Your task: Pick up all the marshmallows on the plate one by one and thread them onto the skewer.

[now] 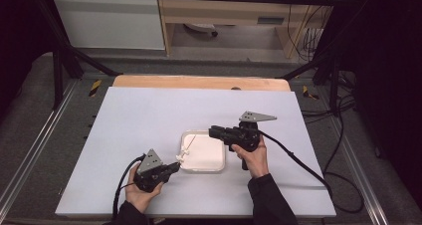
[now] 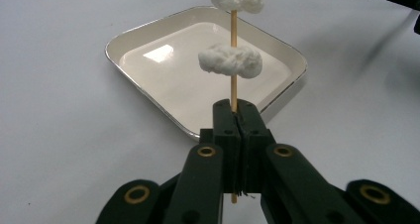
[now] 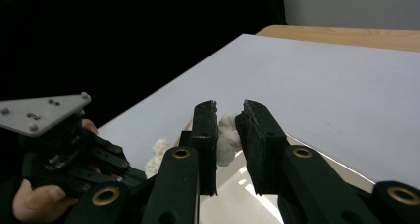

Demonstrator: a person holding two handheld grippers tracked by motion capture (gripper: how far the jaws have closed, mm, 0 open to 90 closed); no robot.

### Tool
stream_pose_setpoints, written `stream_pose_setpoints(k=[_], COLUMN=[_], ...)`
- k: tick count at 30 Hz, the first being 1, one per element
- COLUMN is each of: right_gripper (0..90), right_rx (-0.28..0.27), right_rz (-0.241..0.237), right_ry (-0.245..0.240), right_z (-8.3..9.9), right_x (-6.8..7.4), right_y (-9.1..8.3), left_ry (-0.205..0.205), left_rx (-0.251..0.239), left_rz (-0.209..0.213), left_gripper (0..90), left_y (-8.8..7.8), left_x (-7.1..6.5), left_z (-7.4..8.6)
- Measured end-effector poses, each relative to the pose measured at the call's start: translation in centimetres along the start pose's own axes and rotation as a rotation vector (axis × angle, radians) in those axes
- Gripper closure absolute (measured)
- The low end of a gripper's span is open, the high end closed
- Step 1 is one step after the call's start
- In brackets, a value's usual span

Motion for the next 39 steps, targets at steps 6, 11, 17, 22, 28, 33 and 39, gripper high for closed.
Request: stream_pose_setpoints(k=[6,11,17,22,28,33,39], right_gripper=[76.3,76.3,76.3,76.3,76.4,76.9,78.5], right_rx=[-0.047,-0.059,-0.052,-0.042,-0.040,-0.036,-0.022], right_rz=[-0.050,-0.070,-0.086,-0.089,-0.099,-0.109,-0.120], right_ry=[0.042,0.063,0.082,0.097,0.106,0.116,0.124], right_z=[-0.7,-1.0,-0.7,-0.3,-0.1,0.2,0.7], right_x=[0.6,0.9,1.1,1.0,0.9,1.0,1.1], right_y=[0.4,1.1,2.1,2.6,2.9,3.1,3.4], left_ry=[0.009,0.017,0.020,0.021,0.021,0.028,0.034], left_rx=[-0.009,-0.012,-0.015,-0.015,-0.015,-0.010,-0.010], left_rz=[0.002,0.005,0.007,0.009,0.010,0.007,-0.002], left_gripper=[88.4,88.4,88.5,88.5,88.5,88.7,88.9], left_y=[0.0,0.0,0.0,0.0,0.0,0.0,0.0], left_x=[-0.2,-0.3,-0.4,-0.4,-0.4,-0.4,-0.4], left_z=[-0.1,-0.1,-0.2,-0.2,-0.2,-0.1,0.0])
Point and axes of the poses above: each handheld gripper's, and its own axes: y roughly forward along the jaws, z roughly out of its underside, x roughly to its left, the point moved 3 cm from there along y, roughly forward along the jaws, and after that the axes turned 2 degrees about -z, right-handed, at the moved point
